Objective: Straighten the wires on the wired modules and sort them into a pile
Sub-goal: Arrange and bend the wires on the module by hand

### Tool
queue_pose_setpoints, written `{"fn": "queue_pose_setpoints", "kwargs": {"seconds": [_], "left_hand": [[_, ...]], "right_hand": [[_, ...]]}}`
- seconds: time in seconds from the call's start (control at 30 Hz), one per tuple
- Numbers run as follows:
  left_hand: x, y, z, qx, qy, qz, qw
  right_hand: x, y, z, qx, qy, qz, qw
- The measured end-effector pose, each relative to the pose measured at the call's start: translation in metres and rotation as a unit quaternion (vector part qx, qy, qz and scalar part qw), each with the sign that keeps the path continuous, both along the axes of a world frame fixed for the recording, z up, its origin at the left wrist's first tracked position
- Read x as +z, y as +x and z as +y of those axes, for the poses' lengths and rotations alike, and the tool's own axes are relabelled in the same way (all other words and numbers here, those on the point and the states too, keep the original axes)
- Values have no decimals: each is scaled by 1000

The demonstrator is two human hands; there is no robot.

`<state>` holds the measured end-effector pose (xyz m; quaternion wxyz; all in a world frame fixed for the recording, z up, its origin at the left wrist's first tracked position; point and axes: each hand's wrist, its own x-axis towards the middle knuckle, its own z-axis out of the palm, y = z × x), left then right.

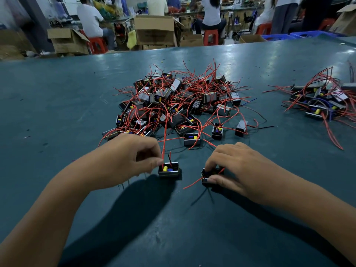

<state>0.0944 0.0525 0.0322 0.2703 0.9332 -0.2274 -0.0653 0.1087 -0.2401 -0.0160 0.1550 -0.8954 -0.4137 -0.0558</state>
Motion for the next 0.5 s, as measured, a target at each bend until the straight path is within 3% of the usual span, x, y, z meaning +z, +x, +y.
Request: {"fn": "queue_pose_setpoints", "kwargs": {"seconds": [0.23,0.5], "left_hand": [[-22,10,-11,76,-3,-14,997],[-34,11,-19,73,22,-29,997]], "right_hand": [[0,1,1,5,-1,2,1000],[4,7,-7,26,0,1,1000]]}}
